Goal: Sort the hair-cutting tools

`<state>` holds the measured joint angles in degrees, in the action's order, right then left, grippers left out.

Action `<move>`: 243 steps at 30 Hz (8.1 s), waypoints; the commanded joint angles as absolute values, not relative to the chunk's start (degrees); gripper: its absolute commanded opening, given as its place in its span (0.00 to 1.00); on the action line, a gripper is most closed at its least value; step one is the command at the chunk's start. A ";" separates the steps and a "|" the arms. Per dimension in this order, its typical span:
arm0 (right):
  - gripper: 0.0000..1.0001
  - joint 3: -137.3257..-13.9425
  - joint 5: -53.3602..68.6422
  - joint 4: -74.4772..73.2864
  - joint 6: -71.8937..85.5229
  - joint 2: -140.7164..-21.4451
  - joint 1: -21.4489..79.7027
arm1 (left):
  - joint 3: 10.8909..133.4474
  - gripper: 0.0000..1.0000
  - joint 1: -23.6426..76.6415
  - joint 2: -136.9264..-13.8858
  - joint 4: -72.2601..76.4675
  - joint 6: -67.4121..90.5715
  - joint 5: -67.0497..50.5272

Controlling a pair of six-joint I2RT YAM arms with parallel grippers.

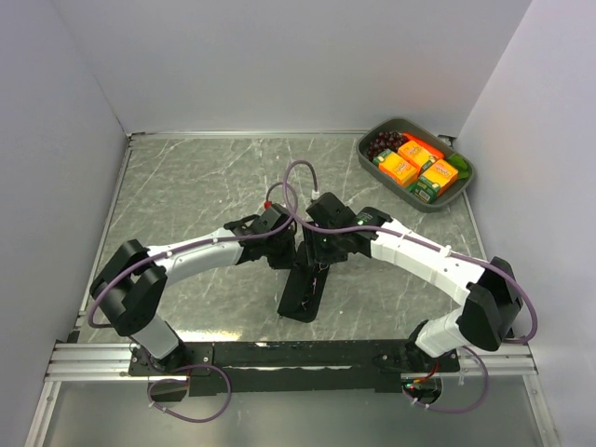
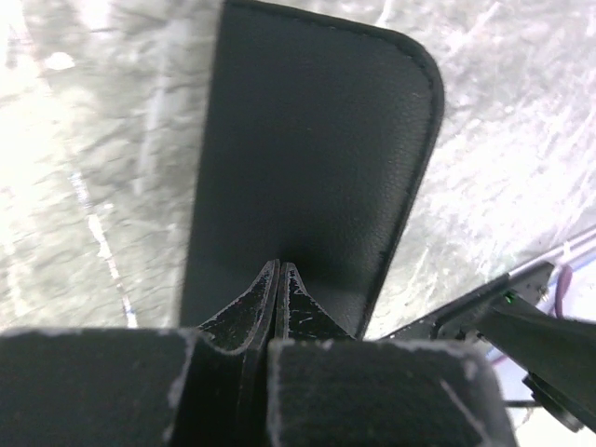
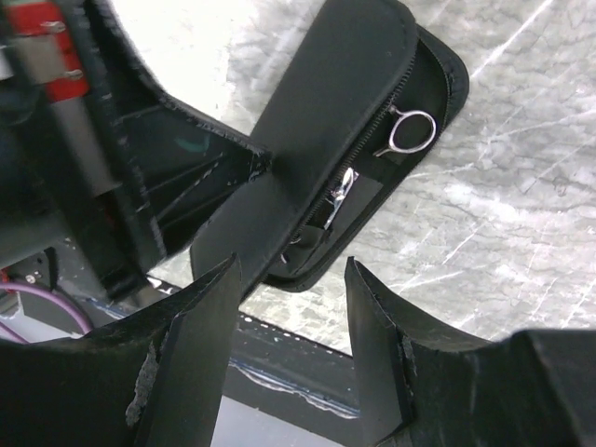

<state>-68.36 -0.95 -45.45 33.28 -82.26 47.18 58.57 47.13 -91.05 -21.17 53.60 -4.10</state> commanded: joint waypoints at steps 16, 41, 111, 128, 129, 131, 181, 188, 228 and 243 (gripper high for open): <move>0.56 -58.19 -0.96 -36.66 39.29 -86.12 46.41 | 56.34 0.01 47.55 -95.36 -13.54 50.71 -13.27; 0.54 -53.26 -5.01 -38.32 36.83 -91.14 43.25 | 50.90 0.60 36.04 -84.55 -15.66 45.97 -13.69; 0.56 -50.80 -4.92 -40.08 33.05 -81.83 35.07 | 56.51 0.35 41.48 -114.52 3.25 43.33 -36.21; 0.55 -47.55 -5.97 -38.41 32.08 -85.34 35.07 | 56.07 0.39 41.40 -112.94 2.99 42.80 -36.39; 0.55 -46.94 -6.41 -38.67 32.08 -85.25 35.16 | 56.34 0.43 41.40 -112.42 2.38 42.54 -36.13; 0.55 -46.32 -7.47 -39.55 32.52 -84.73 35.07 | 56.34 0.50 41.31 -111.63 2.20 42.28 -35.60; 0.57 -48.35 -5.54 -46.59 35.42 -71.63 29.53 | 62.40 0.23 44.56 -121.82 -3.16 38.76 -32.78; 0.57 -45.62 -3.78 -41.40 35.51 -74.44 29.44 | 62.49 0.23 44.56 -120.41 -5.10 37.71 -31.90; 0.56 -37.88 -4.48 -44.12 41.05 -74.89 22.85 | 60.99 0.76 45.61 -124.54 3.52 39.73 -39.02; 0.59 -45.79 -8.53 -49.75 38.94 -66.00 23.03 | 65.39 0.17 45.97 -125.86 -6.59 38.50 -30.59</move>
<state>-44.95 -7.94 -48.51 39.35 -66.94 23.20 67.66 44.93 -121.23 3.14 43.51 -46.17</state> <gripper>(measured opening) 0.580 0.247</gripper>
